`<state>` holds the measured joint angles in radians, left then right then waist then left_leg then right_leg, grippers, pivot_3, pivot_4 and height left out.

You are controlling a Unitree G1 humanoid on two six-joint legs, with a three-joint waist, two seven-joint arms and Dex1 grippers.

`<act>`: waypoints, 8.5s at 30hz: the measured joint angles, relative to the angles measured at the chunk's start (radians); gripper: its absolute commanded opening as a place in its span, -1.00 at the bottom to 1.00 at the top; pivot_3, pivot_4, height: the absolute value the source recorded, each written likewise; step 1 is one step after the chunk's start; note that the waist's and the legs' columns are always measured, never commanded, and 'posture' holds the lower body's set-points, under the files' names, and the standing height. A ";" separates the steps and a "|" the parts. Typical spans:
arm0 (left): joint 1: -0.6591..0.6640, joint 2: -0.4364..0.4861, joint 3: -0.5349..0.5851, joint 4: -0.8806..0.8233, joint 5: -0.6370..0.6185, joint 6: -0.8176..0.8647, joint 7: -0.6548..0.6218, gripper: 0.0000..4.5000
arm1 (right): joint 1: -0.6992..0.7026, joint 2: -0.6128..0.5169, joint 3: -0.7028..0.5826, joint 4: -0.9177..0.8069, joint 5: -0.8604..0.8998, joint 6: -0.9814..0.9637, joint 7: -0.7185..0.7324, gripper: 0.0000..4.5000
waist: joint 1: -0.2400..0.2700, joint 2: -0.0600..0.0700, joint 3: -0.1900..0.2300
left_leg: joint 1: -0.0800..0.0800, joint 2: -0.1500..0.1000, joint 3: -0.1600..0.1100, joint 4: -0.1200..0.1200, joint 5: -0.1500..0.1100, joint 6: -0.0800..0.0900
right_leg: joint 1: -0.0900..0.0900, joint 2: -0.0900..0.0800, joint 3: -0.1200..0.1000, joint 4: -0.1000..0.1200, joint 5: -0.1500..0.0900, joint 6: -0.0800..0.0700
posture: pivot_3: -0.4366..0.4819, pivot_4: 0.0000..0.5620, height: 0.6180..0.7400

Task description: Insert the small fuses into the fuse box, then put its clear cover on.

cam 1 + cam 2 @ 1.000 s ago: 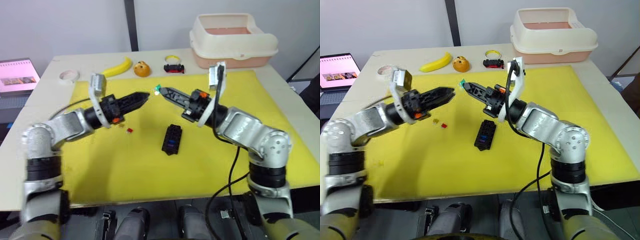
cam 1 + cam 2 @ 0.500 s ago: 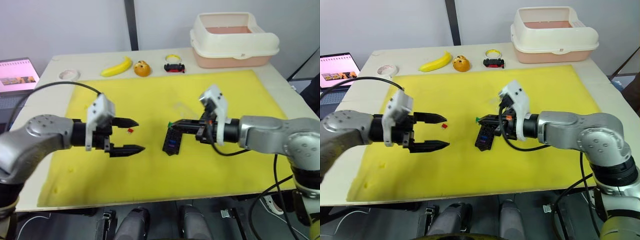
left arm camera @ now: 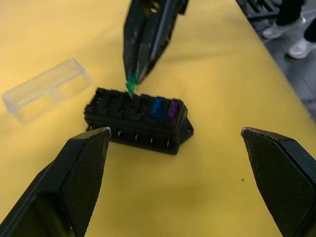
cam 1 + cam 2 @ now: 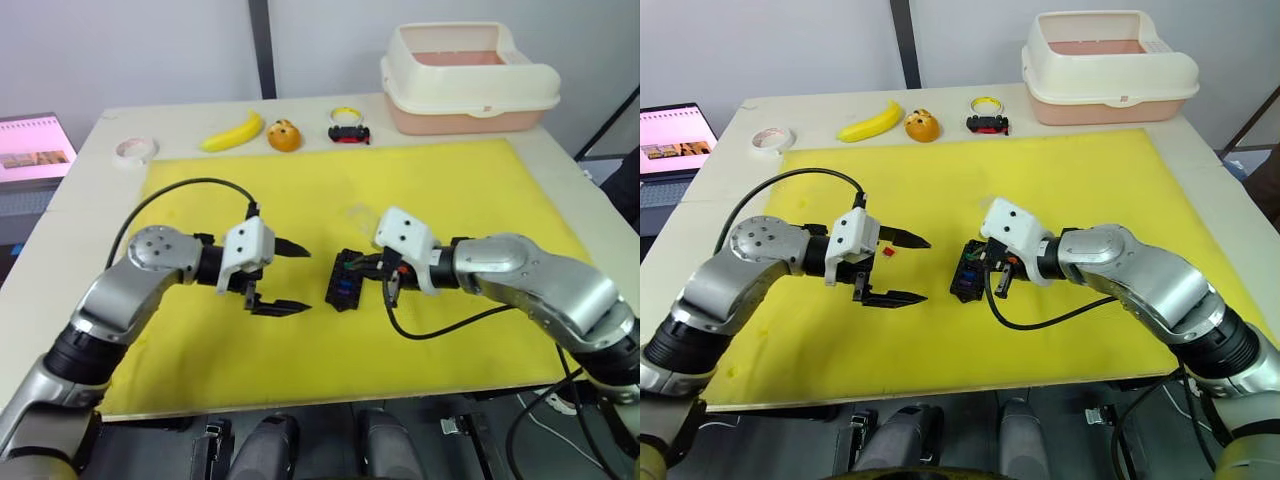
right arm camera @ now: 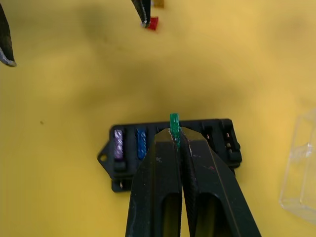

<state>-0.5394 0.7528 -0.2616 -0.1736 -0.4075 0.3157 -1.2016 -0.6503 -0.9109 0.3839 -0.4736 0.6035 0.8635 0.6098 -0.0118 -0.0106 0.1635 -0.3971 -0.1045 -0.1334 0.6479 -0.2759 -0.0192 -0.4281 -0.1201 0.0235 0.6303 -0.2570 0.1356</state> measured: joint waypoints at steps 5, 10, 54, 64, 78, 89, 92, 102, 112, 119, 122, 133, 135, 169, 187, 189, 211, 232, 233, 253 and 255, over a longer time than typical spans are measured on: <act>-0.015 -0.045 -0.006 0.055 0.049 -0.035 -0.020 0.99 | 0.003 0.038 0.000 0.009 -0.063 -0.006 0.049 -1.00 | 0.002 0.000 0.000 | 0.000 0.000 0.000 0.001 0.000 0.000 | 0.000 0.000 0.000 0.000 0.000 0.000 | -0.05 -0.47 1.00; -0.016 -0.085 -0.015 0.076 0.084 -0.057 -0.026 0.99 | 0.016 0.061 0.002 0.029 -0.133 -0.027 0.088 -1.00 | 0.002 0.000 0.000 | 0.000 0.000 0.000 0.001 0.000 0.000 | 0.000 0.000 0.000 0.001 0.000 0.000 | -0.05 -0.47 1.00; -0.015 -0.145 -0.018 0.096 0.137 -0.068 -0.033 0.99 | 0.059 0.127 -0.045 0.004 -0.273 0.002 0.200 -1.00 | 0.001 0.000 0.000 | 0.000 0.000 0.000 0.002 0.000 -0.001 | 0.000 0.000 0.000 0.002 0.000 0.000 | -0.05 -0.47 1.00; -0.016 -0.149 -0.018 0.096 0.137 -0.067 -0.033 0.99 | 0.068 0.140 -0.039 0.033 -0.307 -0.025 0.208 -1.00 | 0.001 0.000 0.000 | 0.000 -0.001 0.000 0.003 0.000 -0.001 | 0.000 0.000 0.000 0.003 0.000 0.000 | -0.05 -0.47 1.00; -0.024 -0.164 -0.018 0.094 0.137 -0.062 -0.023 0.99 | 0.080 0.145 -0.039 0.037 -0.328 -0.042 0.233 -1.00 | 0.001 0.000 0.000 | 0.001 -0.001 0.000 0.004 0.000 -0.001 | 0.000 0.000 0.000 0.004 0.000 0.000 | -0.05 -0.47 1.00; -0.025 -0.167 -0.018 0.094 0.137 -0.060 -0.018 0.99 | 0.085 0.145 -0.033 0.045 -0.363 -0.063 0.260 -1.00 | 0.001 0.000 0.000 | 0.000 -0.001 -0.001 0.004 0.000 -0.001 | 0.001 0.000 0.000 0.004 0.000 0.000 | -0.05 -0.47 1.00; -0.025 -0.167 -0.018 0.094 0.138 -0.060 -0.018 0.99 | 0.085 0.146 -0.033 0.046 -0.365 -0.064 0.262 -1.00 | 0.001 0.000 0.000 | 0.000 -0.001 -0.001 0.004 0.000 -0.001 | 0.001 0.000 0.000 0.004 0.000 0.000 | -0.05 -0.47 1.00; -0.025 -0.167 -0.018 0.095 0.139 -0.060 -0.017 1.00 | 0.072 0.146 -0.090 0.020 -0.322 0.013 0.266 -0.13 | 0.001 0.000 0.000 | 0.000 -0.001 -0.001 0.004 0.000 -0.001 | 0.001 0.000 0.000 0.004 0.000 0.000 | -0.05 -0.47 1.00; -0.025 -0.170 -0.018 0.098 0.139 -0.066 -0.020 1.00 | 0.096 0.225 -0.220 -0.024 -0.186 0.090 0.237 -0.23 | 0.001 0.000 -0.001 | 0.000 -0.001 -0.001 0.005 0.000 -0.001 | 0.001 0.000 0.000 0.005 0.000 0.000 | -0.05 -0.47 1.00; -0.025 -0.177 -0.018 0.118 0.145 -0.071 -0.025 1.00 | 0.222 0.317 -0.264 0.054 -0.161 -0.043 0.217 -0.98 | 0.000 0.000 -0.001 | 0.001 -0.001 -0.001 0.005 0.000 -0.001 | 0.001 0.000 0.000 0.006 0.000 0.000 | -0.05 -0.47 1.00; -0.025 -0.181 -0.018 0.120 0.147 -0.072 -0.025 1.00 | 0.245 0.320 -0.268 0.078 -0.167 -0.083 0.216 -0.98 | 0.000 0.000 -0.001 | 0.001 -0.001 -0.001 0.005 0.000 -0.001 | 0.001 0.000 0.000 0.006 0.000 0.000 | -0.05 -0.47 1.00; -0.025 -0.186 -0.018 0.120 0.155 -0.072 -0.025 1.00 | 0.271 0.302 -0.230 0.120 -0.210 -0.127 0.199 -0.98 | 0.001 0.000 -0.001 | 0.001 -0.001 -0.001 0.005 0.000 -0.001 | 0.001 0.000 0.000 0.006 0.000 0.000 | -0.05 -0.47 1.00; -0.025 -0.186 -0.018 0.120 0.155 -0.071 -0.024 1.00 | 0.274 0.302 -0.224 0.119 -0.221 -0.137 0.197 -0.98 | 0.001 0.000 -0.001 | 0.002 -0.001 -0.001 0.005 0.000 -0.001 | 0.002 0.000 0.000 0.006 0.000 0.000 | -0.05 -0.47 1.00; 0.689 0.075 0.820 -0.021 -0.264 0.460 0.202 1.00 | 0.601 -0.014 -0.847 0.060 -0.040 -0.016 0.220 1.00 | 0.006 0.000 -0.001 | 0.006 0.000 0.000 0.002 -0.003 0.004 | 0.005 -0.001 0.001 0.005 0.000 0.000 | -0.05 -0.47 1.00; 0.561 -0.074 0.847 -0.231 -0.909 0.913 0.737 1.00 | 0.397 0.020 -0.682 -0.122 0.168 0.106 0.134 1.00 | 0.005 0.001 -0.002 | 0.006 0.000 0.000 0.002 -0.002 0.002 | 0.004 0.000 0.001 0.005 0.000 0.000 | -0.05 -0.47 1.00; 0.546 -0.099 0.836 -0.211 -1.020 0.911 0.861 1.00 | 0.368 0.029 -0.658 -0.131 0.188 0.115 0.123 1.00 | 0.004 0.001 -0.002 | 0.006 0.001 0.000 0.002 -0.001 0.001 | 0.004 0.000 0.001 0.005 0.000 0.000 | -0.05 -0.47 1.00; 0.399 -0.227 0.591 0.073 -1.545 0.701 1.494 1.00 | 0.091 0.238 -0.269 -0.121 0.161 0.117 0.061 1.00 | 0.004 0.000 -0.002 | 0.006 -0.001 0.000 0.003 0.001 -0.002 | 0.003 0.000 0.002 0.006 0.000 0.000 | -0.05 -0.47 1.00; 0.282 -0.274 0.605 0.321 -1.561 0.793 1.478 1.00 | 0.119 0.293 -0.242 -0.109 0.087 0.103 0.011 1.00 | 0.005 0.000 -0.002 | 0.006 -0.001 0.000 0.004 0.001 -0.002 | 0.002 0.000 0.003 0.009 0.000 0.000 | -0.05 -0.47 1.00; 0.276 -0.276 0.597 0.326 -1.557 0.788 1.476 1.00 | 0.121 0.292 -0.242 -0.109 0.086 0.103 0.009 1.00 | 0.007 0.000 -0.003 | 0.006 -0.001 0.000 0.004 0.001 -0.002 | 0.002 0.000 0.003 0.009 0.000 0.000 | -0.05 -0.47 1.00; 0.179 -0.353 0.560 0.396 -1.437 0.749 1.441 1.00 | 0.127 0.282 -0.243 -0.108 0.067 0.104 -0.008 1.00 | 0.034 0.000 -0.003 | 0.006 -0.003 -0.001 0.006 0.001 -0.003 | 0.004 -0.001 0.003 0.009 0.000 0.000 | -0.05 -0.47 1.00; 0.173 -0.364 0.560 0.396 -1.430 0.749 1.440 1.00 | 0.127 0.282 -0.243 -0.108 0.067 0.104 -0.008 1.00 | 0.038 0.000 -0.003 | 0.006 -0.003 -0.001 0.006 0.001 -0.003 | 0.004 -0.001 0.003 0.009 0.000 0.000 | -0.05 -0.47 1.00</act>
<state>-0.3661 0.3887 0.2981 0.2228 -1.8378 1.0652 0.2382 -0.5236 -0.6289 0.1410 -0.5818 0.6706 0.9678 0.6018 0.0265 -0.0103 0.1605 -0.3914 -0.1075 -0.1347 0.6540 -0.2745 -0.0219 -0.4243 -0.1212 0.0263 0.6398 -0.2568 0.1357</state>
